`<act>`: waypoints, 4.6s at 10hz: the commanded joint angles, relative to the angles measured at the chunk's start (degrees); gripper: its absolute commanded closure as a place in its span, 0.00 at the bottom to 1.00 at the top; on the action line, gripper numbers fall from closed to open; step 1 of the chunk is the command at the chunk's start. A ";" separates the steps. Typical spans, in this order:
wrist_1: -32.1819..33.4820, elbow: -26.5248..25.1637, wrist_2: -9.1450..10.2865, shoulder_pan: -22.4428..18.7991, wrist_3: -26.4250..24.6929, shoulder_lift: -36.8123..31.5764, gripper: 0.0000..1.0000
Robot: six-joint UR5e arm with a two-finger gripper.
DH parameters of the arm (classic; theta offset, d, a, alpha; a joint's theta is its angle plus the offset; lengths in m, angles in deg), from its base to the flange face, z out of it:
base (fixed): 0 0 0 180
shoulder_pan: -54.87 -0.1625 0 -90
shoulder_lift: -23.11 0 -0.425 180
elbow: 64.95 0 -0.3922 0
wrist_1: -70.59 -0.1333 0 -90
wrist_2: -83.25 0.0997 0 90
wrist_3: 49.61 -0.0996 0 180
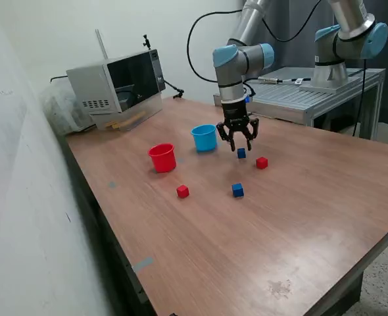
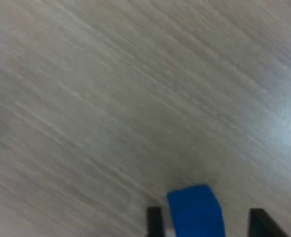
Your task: Place red objects in the red bin, and blue objects in the blue bin.
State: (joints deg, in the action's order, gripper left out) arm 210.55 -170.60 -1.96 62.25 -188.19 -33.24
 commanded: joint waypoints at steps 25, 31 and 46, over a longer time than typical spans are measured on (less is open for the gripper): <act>-7.06 3.96 -0.31 15.30 0.15 -8.07 0.00; -16.02 2.55 -1.96 -1.27 -20.62 -27.73 0.00; -13.41 34.89 -8.48 -14.42 -64.18 17.50 0.00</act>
State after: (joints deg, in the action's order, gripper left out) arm 194.95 -137.28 -10.16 46.05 -252.33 -17.70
